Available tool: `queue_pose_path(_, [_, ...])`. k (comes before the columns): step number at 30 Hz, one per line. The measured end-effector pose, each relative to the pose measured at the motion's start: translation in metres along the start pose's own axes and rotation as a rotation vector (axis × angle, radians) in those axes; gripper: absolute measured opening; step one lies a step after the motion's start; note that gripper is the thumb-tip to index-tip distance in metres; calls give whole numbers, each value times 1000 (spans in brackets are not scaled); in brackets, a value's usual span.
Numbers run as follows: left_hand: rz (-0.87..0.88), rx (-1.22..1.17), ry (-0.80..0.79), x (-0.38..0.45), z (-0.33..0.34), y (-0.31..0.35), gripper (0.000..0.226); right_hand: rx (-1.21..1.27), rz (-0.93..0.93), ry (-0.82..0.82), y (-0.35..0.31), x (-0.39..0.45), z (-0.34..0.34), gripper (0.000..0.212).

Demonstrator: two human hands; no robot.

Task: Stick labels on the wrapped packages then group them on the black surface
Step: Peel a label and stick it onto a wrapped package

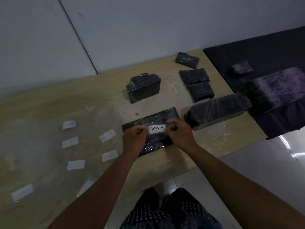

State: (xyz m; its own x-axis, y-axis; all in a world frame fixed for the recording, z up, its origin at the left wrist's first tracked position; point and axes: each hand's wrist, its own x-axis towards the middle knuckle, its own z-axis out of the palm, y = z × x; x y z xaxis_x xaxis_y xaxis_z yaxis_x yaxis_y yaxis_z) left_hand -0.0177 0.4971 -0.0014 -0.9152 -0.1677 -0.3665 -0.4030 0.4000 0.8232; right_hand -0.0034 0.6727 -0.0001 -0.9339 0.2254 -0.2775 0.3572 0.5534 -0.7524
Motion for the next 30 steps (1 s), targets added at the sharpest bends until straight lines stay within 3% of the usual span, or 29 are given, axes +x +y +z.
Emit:
queue_pose_path(9, [2,315,205,15,23,-20,21,-131,-57,-32,10,44,13,22])
queue_pose_path(14, [40,467,249,21,35,-30,13,-234,-73,-45,17,57,17,21])
queue_pose_path(21, [64,553,331,24,42,-39,13,-296,-120,-54,27,59,23,7])
queue_pose_path(30, [132,635,373,25,45,-43,13,-349,-174,22,36,61,32,8])
